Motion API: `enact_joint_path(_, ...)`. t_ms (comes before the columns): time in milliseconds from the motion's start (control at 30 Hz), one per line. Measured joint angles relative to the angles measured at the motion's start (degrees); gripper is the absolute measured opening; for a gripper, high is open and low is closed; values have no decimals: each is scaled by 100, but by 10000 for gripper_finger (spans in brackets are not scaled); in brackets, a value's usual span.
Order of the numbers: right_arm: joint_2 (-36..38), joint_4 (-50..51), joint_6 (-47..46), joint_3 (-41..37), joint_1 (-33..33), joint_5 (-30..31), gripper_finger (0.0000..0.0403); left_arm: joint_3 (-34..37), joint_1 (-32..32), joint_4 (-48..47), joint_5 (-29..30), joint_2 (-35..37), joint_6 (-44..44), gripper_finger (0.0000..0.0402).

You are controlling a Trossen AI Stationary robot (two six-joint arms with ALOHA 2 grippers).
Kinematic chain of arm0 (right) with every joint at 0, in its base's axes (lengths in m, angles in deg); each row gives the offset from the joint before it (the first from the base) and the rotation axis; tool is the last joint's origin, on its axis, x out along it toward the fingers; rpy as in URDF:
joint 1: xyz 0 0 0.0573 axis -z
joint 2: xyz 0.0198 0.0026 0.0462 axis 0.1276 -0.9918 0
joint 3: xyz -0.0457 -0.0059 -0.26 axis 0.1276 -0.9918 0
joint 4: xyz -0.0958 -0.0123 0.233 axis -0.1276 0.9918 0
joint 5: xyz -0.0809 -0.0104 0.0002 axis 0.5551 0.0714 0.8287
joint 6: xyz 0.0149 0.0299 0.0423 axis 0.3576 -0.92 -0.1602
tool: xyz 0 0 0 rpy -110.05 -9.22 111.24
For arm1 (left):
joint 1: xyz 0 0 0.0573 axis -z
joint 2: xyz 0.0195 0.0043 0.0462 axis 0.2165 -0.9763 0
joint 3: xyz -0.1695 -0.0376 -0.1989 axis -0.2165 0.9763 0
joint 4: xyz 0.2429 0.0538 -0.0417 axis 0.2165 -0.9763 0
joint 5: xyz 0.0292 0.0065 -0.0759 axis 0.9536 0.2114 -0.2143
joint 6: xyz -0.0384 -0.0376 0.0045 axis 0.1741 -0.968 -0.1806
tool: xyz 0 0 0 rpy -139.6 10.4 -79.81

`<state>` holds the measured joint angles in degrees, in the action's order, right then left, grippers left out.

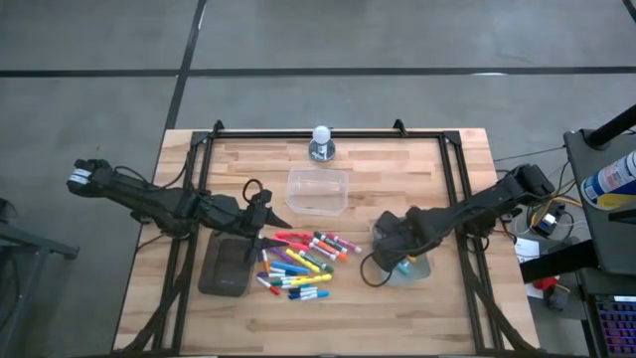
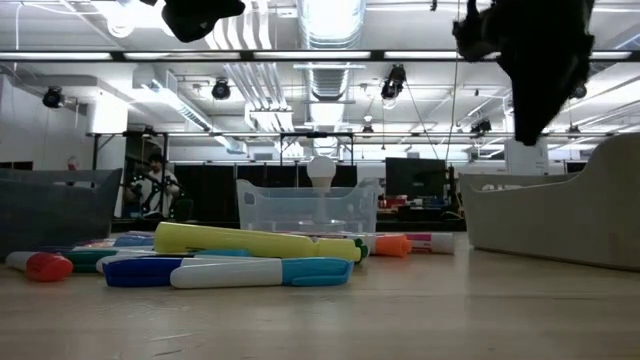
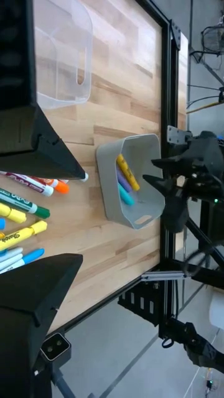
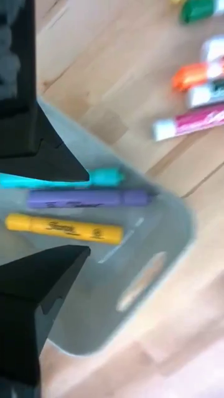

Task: Pick & Place Markers
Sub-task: Put the red highlighter into the gray bin

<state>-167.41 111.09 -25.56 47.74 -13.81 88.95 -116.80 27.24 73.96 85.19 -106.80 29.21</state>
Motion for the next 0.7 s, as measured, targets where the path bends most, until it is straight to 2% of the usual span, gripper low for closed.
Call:
enact_joint_path(233, 8, -66, 433, 440, 1, 766, 166, 4, 3, -7, -23, 0, -20, 199)
enact_joint_path(367, 8, -576, 944, 539, 1, 1166, 159, 95, 7, -15, -58, 0, -75, 199)
enact_joint_path(533, 8, -1832, 2034, 463, 1, 1378, 151, 341, 7, -61, -59, 0, -272, 199)
enact_joint_path(700, -129, -3434, 3860, 381, 1, 1446, 145, 498, 7, -62, -57, 0, -284, 199)
